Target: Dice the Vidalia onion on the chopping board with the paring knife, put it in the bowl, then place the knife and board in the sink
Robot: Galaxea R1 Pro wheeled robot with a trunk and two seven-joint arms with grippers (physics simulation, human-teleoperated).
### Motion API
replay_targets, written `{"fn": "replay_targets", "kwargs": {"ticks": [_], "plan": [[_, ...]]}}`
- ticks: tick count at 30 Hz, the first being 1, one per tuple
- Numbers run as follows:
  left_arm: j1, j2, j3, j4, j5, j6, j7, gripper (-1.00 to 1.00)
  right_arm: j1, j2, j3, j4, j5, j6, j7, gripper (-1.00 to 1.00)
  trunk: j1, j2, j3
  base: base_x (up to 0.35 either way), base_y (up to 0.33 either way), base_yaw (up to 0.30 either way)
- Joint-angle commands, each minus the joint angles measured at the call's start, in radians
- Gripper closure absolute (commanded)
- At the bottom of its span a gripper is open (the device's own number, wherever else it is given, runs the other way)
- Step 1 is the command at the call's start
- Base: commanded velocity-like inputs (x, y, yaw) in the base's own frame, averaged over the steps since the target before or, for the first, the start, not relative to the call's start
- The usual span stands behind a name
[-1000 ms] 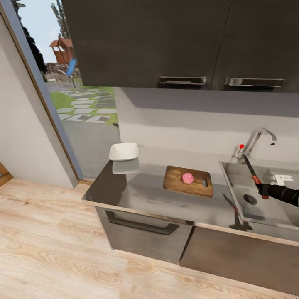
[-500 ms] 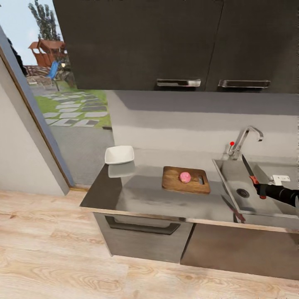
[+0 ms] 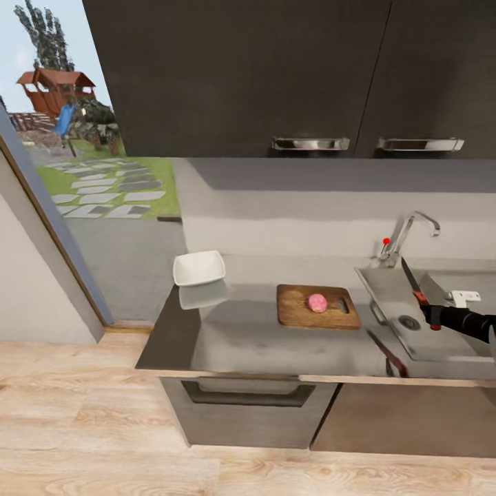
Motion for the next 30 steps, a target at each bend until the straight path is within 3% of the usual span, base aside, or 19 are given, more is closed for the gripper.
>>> {"fn": "replay_targets", "kwargs": {"ticks": [1,3,6,9,12,16,19,21,23,24,27,30], "plan": [[-0.002,-0.001,-0.008,0.005,0.002,-0.006,0.004,-1.00,-0.002,0.003,-0.005,-0.001,0.007,0.000,0.008,1.00,0.001,-0.002,-0.002,0.123,0.107,-0.027],[-0.002,-0.001,-0.008,0.005,0.002,-0.005,0.004,-1.00,-0.002,0.008,-0.005,0.000,0.009,-0.025,0.006,1.00,0.001,-0.002,-0.002,0.065,0.056,-0.014],[-0.002,-0.002,-0.009,0.005,0.002,-0.003,0.005,-1.00,-0.002,0.029,-0.004,0.002,0.028,-0.125,-0.041,1.00,0.001,-0.002,-0.002,0.014,0.012,-0.003],[-0.002,-0.003,-0.009,0.005,0.001,-0.003,0.006,-1.00,-0.002,0.055,-0.002,0.001,0.114,-0.212,-0.127,1.00,0.001,-0.002,-0.002,0.003,0.003,-0.001],[-0.002,-0.004,-0.009,0.003,0.001,-0.002,0.006,-1.00,-0.002,0.097,-0.003,-0.006,0.228,-0.281,-0.215,1.00,0.001,-0.002,-0.002,0.000,0.000,0.000],[-0.002,-0.012,-0.009,0.004,0.001,0.000,0.006,-1.00,-0.002,0.135,-0.004,-0.010,0.268,-0.315,-0.311,1.00,0.001,-0.002,-0.002,0.000,-0.028,0.000],[-0.002,-0.014,-0.009,0.005,0.001,0.001,0.006,-1.00,-0.002,0.191,-0.003,-0.031,0.293,-0.336,-0.433,1.00,0.001,-0.002,-0.002,0.000,-0.243,0.000],[-0.002,-0.013,-0.009,0.005,0.001,0.001,0.006,-1.00,-0.002,0.234,-0.004,-0.035,0.336,-0.369,-0.513,1.00,0.001,-0.002,-0.002,0.000,-0.295,0.000],[-0.002,-0.013,-0.009,0.005,0.000,0.001,0.006,-1.00,0.000,0.290,-0.004,-0.038,0.412,-0.421,-0.629,1.00,0.001,-0.002,-0.002,0.000,-0.306,0.000],[-0.002,-0.014,-0.009,0.005,0.000,0.001,0.006,-1.00,0.003,0.358,-0.004,-0.039,0.527,-0.495,-0.818,1.00,0.001,-0.002,-0.002,0.000,-0.311,0.000],[-0.002,-0.014,-0.009,0.005,0.000,0.001,0.006,-1.00,0.008,0.416,-0.005,-0.040,0.630,-0.582,-1.017,1.00,0.001,-0.002,-0.002,0.000,-0.312,0.000],[-0.002,-0.016,-0.009,0.004,-0.001,0.001,0.006,-1.00,0.017,0.459,-0.005,-0.041,0.688,-0.631,-1.113,1.00,0.001,-0.002,-0.002,0.000,-0.313,0.000]]}}
